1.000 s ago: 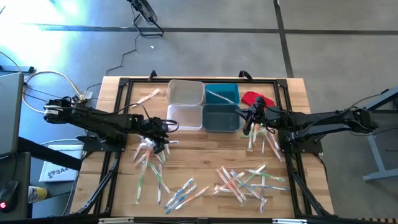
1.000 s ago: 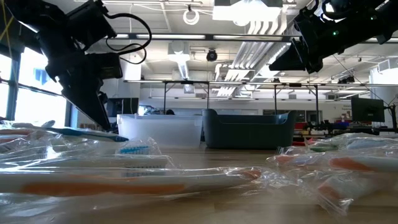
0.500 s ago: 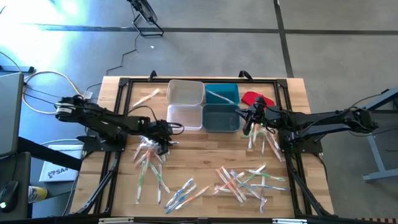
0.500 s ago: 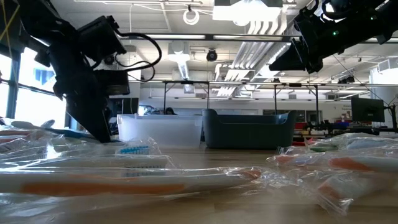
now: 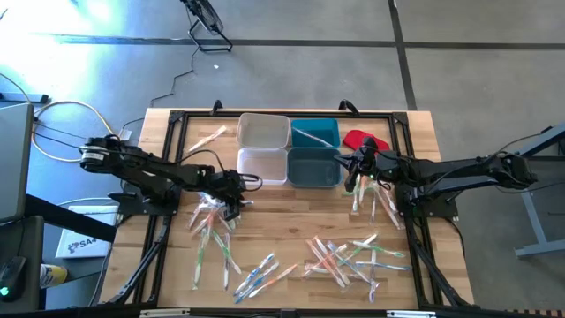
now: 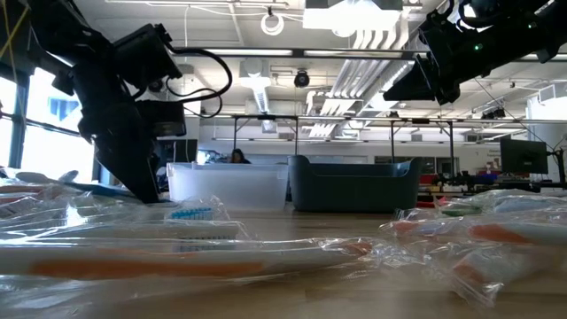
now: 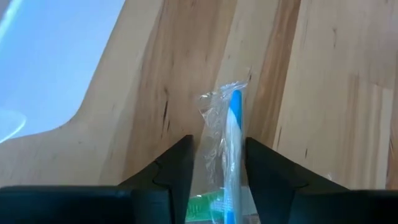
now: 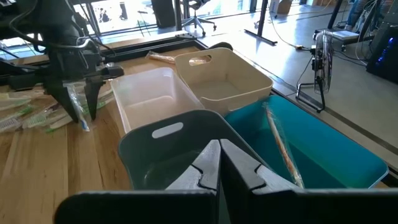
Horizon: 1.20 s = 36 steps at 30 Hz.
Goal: Pick & Place Toothbrushes
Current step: Put the blue toothbrush into the white bin
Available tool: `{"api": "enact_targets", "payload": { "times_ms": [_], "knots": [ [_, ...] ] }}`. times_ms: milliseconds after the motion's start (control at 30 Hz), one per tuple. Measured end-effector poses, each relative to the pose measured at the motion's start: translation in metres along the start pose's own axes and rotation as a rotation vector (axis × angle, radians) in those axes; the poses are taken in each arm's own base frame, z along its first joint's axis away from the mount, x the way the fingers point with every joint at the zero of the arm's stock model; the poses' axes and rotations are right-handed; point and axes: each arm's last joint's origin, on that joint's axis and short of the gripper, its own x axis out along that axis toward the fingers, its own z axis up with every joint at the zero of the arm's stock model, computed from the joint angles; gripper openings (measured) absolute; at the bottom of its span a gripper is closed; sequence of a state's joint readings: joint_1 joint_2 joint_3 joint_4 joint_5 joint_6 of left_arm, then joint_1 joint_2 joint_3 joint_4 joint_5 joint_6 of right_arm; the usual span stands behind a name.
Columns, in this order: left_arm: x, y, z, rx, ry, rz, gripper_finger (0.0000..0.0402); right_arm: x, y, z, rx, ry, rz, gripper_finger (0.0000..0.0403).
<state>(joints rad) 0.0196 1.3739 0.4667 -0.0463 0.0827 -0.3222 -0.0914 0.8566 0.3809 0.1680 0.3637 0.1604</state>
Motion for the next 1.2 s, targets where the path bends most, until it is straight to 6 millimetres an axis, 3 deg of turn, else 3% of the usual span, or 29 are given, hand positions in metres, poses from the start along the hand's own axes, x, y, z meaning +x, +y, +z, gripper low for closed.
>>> {"api": "enact_targets", "payload": {
  "times_ms": [333, 533, 967, 1200],
  "knots": [
    [-0.001, -0.004, 0.01, 0.007, -0.06, -0.033, 0.0016, 0.0, 0.0, 0.0, 0.0, 0.0, 0.0, 0.0002],
    [-0.011, -0.016, 0.042, 0.033, -0.164, -0.063, 0.0021, 0.0, 0.0, 0.0, 0.0, 0.0, 0.0, 0.0003],
    [-0.055, -0.046, 0.12, 0.169, -0.409, -0.146, 0.0017, 0.0, 0.0, 0.0, 0.0, 0.001, 0.0, 0.0003],
    [-0.074, -0.032, 0.145, 0.278, -0.464, -0.06, 0.0017, 0.0, 0.0, -0.001, -0.002, 0.006, 0.0, 0.0003]
  ]
}}
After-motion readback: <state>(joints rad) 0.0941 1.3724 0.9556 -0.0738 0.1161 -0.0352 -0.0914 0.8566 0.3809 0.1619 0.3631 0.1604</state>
